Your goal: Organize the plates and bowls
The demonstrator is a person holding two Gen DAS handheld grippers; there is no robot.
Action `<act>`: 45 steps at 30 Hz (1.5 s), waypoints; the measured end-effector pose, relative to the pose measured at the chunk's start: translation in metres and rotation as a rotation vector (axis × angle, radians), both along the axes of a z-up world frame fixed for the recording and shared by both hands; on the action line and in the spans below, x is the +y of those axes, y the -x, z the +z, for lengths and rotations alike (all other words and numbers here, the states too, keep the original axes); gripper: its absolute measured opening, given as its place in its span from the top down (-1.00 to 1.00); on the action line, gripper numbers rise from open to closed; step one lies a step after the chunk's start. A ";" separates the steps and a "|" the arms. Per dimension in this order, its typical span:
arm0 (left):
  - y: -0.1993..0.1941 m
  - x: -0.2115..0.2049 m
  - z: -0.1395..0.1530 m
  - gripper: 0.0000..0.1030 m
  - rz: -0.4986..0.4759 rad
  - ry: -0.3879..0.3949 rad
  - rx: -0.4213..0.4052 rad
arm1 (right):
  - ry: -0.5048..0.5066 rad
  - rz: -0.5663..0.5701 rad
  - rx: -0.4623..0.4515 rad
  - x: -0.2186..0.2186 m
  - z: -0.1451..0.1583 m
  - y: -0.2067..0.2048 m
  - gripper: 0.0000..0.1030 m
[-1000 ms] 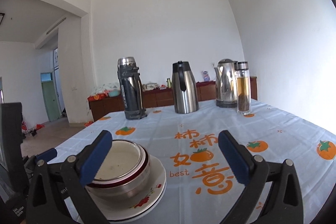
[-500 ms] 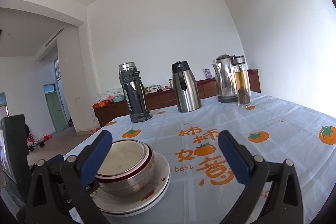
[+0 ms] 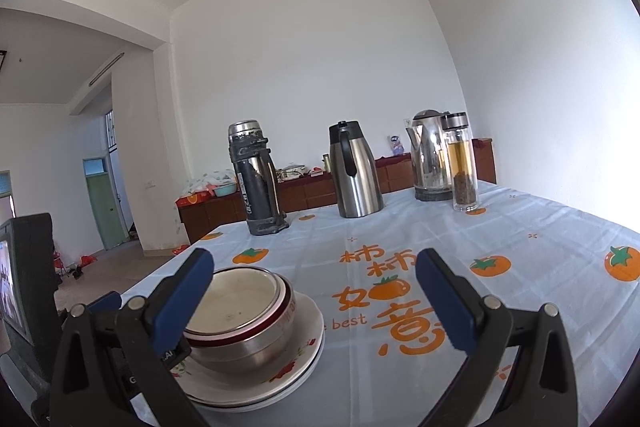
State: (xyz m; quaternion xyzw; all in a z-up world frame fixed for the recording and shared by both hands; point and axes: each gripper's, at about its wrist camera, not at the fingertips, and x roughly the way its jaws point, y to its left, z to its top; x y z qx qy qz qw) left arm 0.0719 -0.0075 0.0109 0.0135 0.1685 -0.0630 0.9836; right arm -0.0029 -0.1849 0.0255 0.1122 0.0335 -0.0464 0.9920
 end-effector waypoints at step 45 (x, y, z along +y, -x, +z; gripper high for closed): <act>0.000 0.002 0.003 -0.63 0.025 -0.010 -0.008 | -0.010 -0.017 0.011 -0.006 -0.002 -0.002 -1.00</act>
